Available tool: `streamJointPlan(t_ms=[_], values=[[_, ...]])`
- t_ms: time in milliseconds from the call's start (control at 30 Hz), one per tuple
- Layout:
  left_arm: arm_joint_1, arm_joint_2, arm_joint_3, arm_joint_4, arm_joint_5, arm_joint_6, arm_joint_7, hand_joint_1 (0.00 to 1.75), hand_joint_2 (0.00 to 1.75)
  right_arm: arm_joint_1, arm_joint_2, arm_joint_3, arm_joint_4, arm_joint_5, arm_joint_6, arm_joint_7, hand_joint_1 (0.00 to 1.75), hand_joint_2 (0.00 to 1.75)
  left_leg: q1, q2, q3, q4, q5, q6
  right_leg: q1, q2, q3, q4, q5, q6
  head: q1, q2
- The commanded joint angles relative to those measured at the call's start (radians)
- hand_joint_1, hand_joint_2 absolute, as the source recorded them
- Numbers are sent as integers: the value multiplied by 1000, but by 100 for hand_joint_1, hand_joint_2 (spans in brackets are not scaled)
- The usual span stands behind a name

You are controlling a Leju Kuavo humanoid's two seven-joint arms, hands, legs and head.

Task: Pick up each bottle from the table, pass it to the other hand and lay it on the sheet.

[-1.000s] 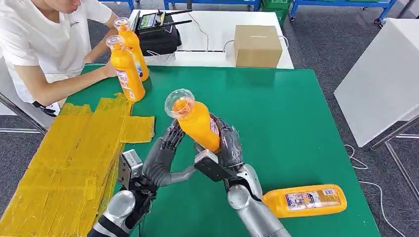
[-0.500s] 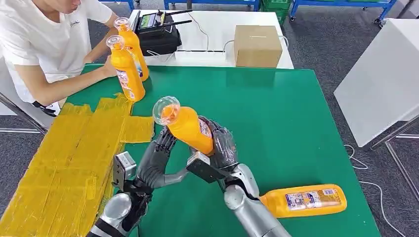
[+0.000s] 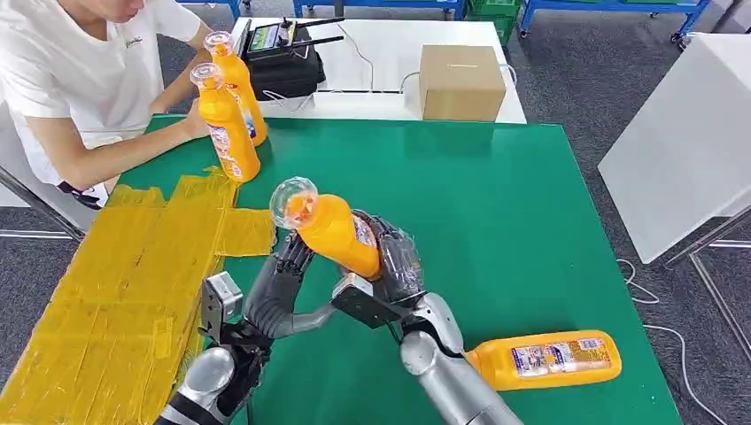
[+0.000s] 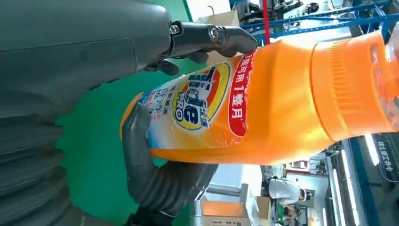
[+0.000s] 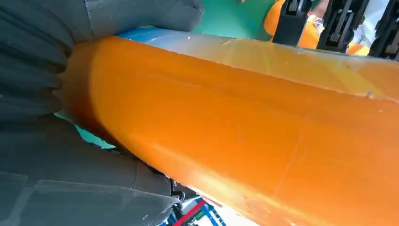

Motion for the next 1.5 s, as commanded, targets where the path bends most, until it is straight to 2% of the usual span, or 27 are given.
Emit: streamJointPlan(t_ms=[33,333,400,433,733,833,1100,1133,1167,1500], values=[[-114,-29,-39,83,0,16,21,0,175,34,-1,179,51,36,38,-32,175,175,2,-4,2,0,0,-1,3,-3,4,-2,0,-3,0,0],[-148,-36,40,111,108,41,49,0,175,19,-11,240,53,17,44,-50,175,175,3,-1,1,-1,0,-1,3,1,2,-2,0,-3,2,0],[-157,-34,47,106,113,49,47,0,175,18,-15,249,48,10,46,-52,175,175,2,-2,3,-1,0,-1,2,-1,4,-3,0,-3,-7,0],[-160,-33,47,102,110,52,44,0,175,18,-16,251,45,7,47,-52,175,175,4,-3,0,1,0,-1,4,-1,2,-2,0,-2,-3,0],[-186,-31,-39,48,14,48,31,0,175,18,-22,257,32,-4,60,-50,175,175,4,-2,2,0,0,-2,4,0,4,-2,0,-4,-4,0],[-193,-38,-63,38,6,47,32,0,175,18,-21,257,35,-4,59,-49,175,175,2,-1,0,1,0,-1,2,-1,1,-1,-1,-2,-5,0],[-181,-37,-79,8,8,65,19,0,175,18,-20,254,41,-6,55,-48,175,175,3,-1,0,1,0,-1,3,0,1,-1,0,-2,-4,0],[-176,-41,-77,-1,11,75,10,58,175,18,-20,252,42,-7,54,-47,175,175,3,-2,0,1,0,-1,3,-1,2,-2,-1,-3,-5,0],[-173,-40,-78,-9,15,78,6,175,175,18,-19,250,43,-7,54,-47,175,175,3,-1,0,1,0,-1,2,-1,1,-1,0,-2,-4,0],[-162,-40,-75,-25,17,113,-13,175,175,22,-18,236,46,-19,44,-48,175,175,3,-1,1,0,0,-1,3,0,2,-2,-1,-2,-5,0]])
